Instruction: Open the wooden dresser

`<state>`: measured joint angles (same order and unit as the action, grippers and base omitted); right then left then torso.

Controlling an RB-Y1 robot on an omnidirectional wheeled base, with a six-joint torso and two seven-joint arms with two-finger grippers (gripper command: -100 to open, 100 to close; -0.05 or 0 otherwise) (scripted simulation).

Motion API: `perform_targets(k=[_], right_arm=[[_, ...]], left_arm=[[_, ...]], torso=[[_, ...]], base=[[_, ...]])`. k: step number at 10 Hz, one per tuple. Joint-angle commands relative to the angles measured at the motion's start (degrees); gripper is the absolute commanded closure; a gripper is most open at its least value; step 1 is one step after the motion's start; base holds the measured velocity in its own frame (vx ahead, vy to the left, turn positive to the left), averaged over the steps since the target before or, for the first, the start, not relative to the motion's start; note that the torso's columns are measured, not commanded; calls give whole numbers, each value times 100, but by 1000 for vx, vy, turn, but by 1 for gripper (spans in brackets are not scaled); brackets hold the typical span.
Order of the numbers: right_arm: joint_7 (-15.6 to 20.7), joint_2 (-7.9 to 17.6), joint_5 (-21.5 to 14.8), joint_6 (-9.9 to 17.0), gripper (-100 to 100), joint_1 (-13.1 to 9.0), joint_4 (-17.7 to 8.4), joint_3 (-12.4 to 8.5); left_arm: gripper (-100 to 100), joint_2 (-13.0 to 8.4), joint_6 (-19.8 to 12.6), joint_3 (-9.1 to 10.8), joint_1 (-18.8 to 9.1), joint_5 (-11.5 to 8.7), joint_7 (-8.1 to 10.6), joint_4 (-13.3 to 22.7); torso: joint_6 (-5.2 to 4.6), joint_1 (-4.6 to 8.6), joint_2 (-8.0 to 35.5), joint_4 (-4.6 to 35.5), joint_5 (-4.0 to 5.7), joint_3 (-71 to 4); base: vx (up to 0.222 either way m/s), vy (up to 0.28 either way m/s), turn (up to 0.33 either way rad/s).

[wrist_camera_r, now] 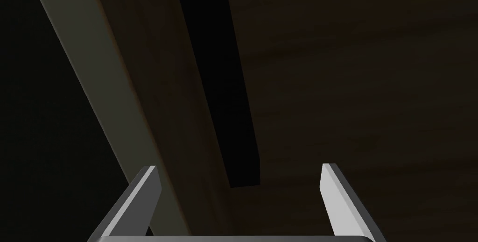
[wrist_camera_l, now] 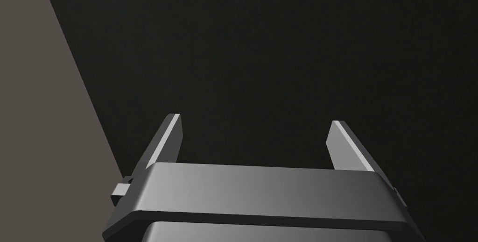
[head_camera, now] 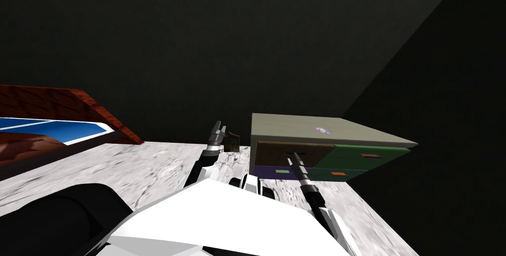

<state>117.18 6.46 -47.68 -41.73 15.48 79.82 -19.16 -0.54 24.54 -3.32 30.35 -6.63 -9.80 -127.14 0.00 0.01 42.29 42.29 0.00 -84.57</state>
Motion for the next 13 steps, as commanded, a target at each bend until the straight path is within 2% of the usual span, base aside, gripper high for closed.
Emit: perform_targets(k=[1, 2, 3, 4, 5, 6, 13], right_arm=[[52, -99, 101, -284, -100, 46, -90, -117], [66, -171, 137, -383, -100, 65, -119, -158], [61, -129, 119, -322, -100, 45, -120, -139], [-97, -6, 108, -185, -100, -32, -51, -150], [-21, -55, 113, -264, -100, 14, -65, -144], [-50, -45, 111, -239, 100, 7, -55, -144], [-220, 97, 108, -287, 100, 153, 67, -111]], left_arm=[[0, 0, 0, 0, 0, 0, 0, 0], [0, 0, 0, 0, 0, 0, 0, 0], [0, 0, 0, 0, 0, 0, 0, 0], [0, 0, 0, 0, -1, 0, 0, 0], [0, 0, 0, 0, 0, 0, 0, 0], [0, 0, 0, 0, 0, 0, 0, 0], [0, 0, -1, 0, -2, 0, 0, 1]], torso=[[0, -5, -1, 0, -1, 0], [0, -6, 1, 0, -2, 1], [1, -8, -2, 0, -2, -1], [1, 11, 8, 2, 2, 4], [2, 7, -8, -1, 2, -4], [-2, 9, 1, -1, 3, 0], [2, -19, -12, 18, -18, -8]], base=[[61, 84, -73], [70, 97, -57], [34, 49, -12], [81, 52, 55], [53, 30, 14], [9, 5, -2], [-151, -12, -26]])
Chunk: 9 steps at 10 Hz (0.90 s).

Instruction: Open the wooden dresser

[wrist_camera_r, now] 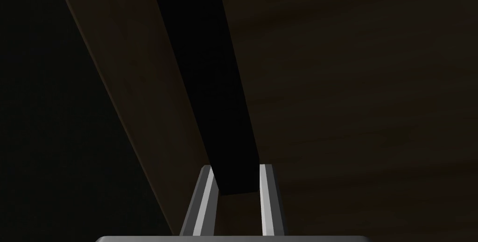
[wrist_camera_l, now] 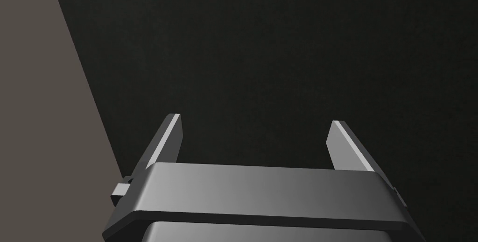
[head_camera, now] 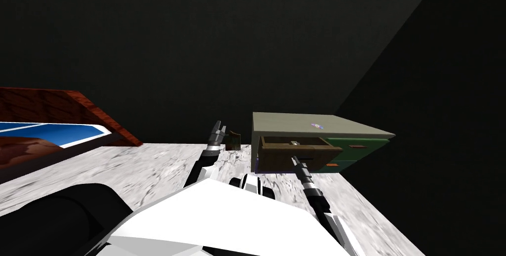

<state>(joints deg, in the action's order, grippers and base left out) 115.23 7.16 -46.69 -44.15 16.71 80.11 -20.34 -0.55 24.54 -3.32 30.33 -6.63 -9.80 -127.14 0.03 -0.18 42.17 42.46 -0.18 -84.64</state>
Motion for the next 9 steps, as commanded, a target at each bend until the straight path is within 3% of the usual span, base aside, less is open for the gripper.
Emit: perform_targets(k=[1, 4, 5, 9], right_arm=[[-32, 33, 12, -57, 100, 38, 47, 8], [-47, 44, 5, -80, 100, 68, 48, 32], [-288, 239, -3, 73, -100, 32, 132, 36], [-763, 631, -8, 384, -100, -71, 323, 31]], left_arm=[[0, 0, 0, 0, 0, 0, 0, 0], [0, 0, 0, 0, -1, 0, 0, 0], [0, 0, 0, 0, 0, 0, 0, 0], [0, 1, 0, -1, 1, 0, 0, 0]], torso=[[-6, 8, 12, -6, 3, 3], [-13, 20, 34, 3, 4, 18], [-7, 12, 5, -2, 3, 4], [1, 15, 4, -14, 14, 3]], base=[[-171, -51, -24], [-135, -28, -15], [-53, 29, 34], [-43, 54, 26]])
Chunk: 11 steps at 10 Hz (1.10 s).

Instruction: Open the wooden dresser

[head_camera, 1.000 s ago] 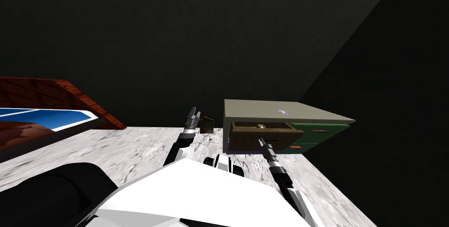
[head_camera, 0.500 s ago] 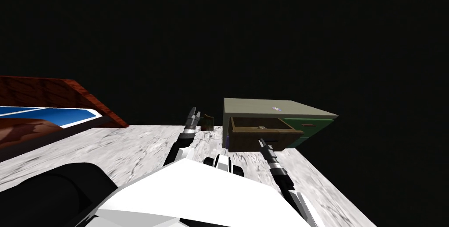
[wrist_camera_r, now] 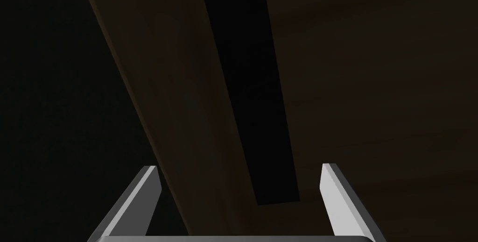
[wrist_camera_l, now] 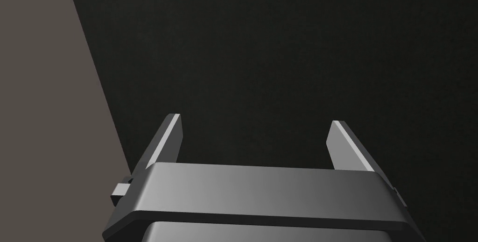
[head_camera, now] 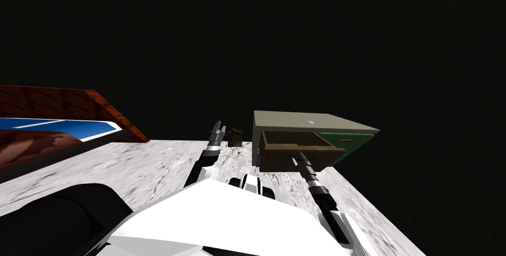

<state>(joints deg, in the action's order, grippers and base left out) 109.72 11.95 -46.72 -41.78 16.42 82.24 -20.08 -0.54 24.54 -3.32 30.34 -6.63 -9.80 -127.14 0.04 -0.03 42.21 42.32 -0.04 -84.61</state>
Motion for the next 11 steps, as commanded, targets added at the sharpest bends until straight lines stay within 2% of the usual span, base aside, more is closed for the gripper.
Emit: perform_targets(k=[1, 4, 5, 6, 11], right_arm=[[-331, 250, -7, 226, -100, -68, 159, 3], [-688, 544, -11, 460, -100, -145, 302, -1], [-621, 484, -31, 440, -100, -116, 244, 30], [-649, 495, -34, 465, 0, -114, 235, 30], [-645, 488, -45, 484, 0, -86, 200, 37]], left_arm=[[0, 0, 0, 0, 0, 0, 0, 0], [0, 0, 0, 0, 0, 0, 0, 0], [0, 0, 0, 0, 0, 0, 0, 0], [0, -1, 0, 1, 1, 0, 0, 0], [0, -1, 0, 1, 1, 0, 0, 0]], torso=[[-2, 8, 2, -3, 4, 1], [-5, -9, 24, 14, -11, 11], [-8, -18, 36, 28, -24, 17], [-6, -15, 35, 21, -17, 18], [-3, -4, 13, 2, -1, 7]], base=[[-34, 42, 29], [-40, 50, 25], [-12, 18, 1], [0, 0, 0], [0, 0, 0]])
